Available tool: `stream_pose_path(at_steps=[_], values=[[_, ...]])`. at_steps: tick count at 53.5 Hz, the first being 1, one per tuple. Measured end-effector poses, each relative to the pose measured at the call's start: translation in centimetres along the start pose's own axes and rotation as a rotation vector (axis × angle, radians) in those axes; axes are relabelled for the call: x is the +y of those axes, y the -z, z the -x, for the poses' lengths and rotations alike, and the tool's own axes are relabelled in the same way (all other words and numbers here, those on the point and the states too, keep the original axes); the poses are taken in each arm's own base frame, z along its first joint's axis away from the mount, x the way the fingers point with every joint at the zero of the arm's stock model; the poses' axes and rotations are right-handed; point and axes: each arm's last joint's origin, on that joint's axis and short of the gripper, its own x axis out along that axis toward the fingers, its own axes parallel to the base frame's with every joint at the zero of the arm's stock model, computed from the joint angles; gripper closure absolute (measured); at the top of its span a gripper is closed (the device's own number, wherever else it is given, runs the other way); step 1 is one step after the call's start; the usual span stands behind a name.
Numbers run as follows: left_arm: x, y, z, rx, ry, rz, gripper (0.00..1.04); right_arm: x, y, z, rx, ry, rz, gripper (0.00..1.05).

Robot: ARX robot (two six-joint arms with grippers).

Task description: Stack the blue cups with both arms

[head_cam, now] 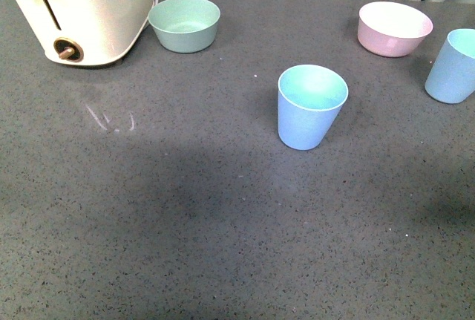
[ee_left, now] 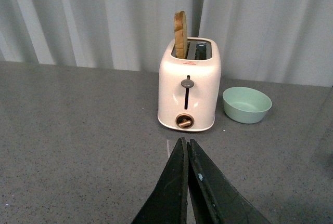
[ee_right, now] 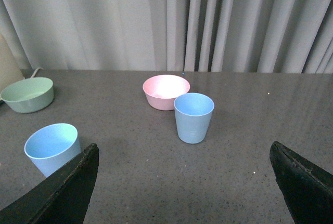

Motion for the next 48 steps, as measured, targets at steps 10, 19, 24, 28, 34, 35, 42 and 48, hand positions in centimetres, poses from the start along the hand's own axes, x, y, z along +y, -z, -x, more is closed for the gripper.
stream_pose_path(at_steps=[10, 19, 24, 28, 34, 35, 42, 48], values=[[0.0, 0.0, 0.3, -0.004, 0.0, 0.0, 1.03, 0.0, 0.0, 0.0, 0.0, 0.0, 0.0, 0.09], [0.0, 0.3, 1.4, 0.005, 0.0, 0.0, 1.03, 0.0, 0.0, 0.0, 0.0, 0.0, 0.0, 0.09], [0.0, 0.3, 1.4, 0.006, 0.0, 0.0, 1.03, 0.0, 0.0, 0.0, 0.0, 0.0, 0.0, 0.09], [0.0, 0.3, 1.4, 0.008, 0.0, 0.0, 1.03, 0.0, 0.0, 0.0, 0.0, 0.0, 0.0, 0.09], [0.0, 0.3, 1.4, 0.008, 0.0, 0.0, 0.98, 0.0, 0.0, 0.0, 0.003, 0.005, -0.002, 0.09], [0.0, 0.3, 1.4, 0.008, 0.0, 0.0, 0.95, 0.0, 0.2, -0.1, 0.052, 0.037, -0.008, 0.09], [0.0, 0.3, 1.4, 0.009, 0.0, 0.0, 0.68, -1.4, 0.2, -1.7, 0.516, 0.289, 0.068, 0.09], [0.0, 0.3, 1.4, 0.009, 0.0, 0.0, 0.48, -3.0, -1.4, -5.0, 0.502, 0.293, 0.139, 0.09]])
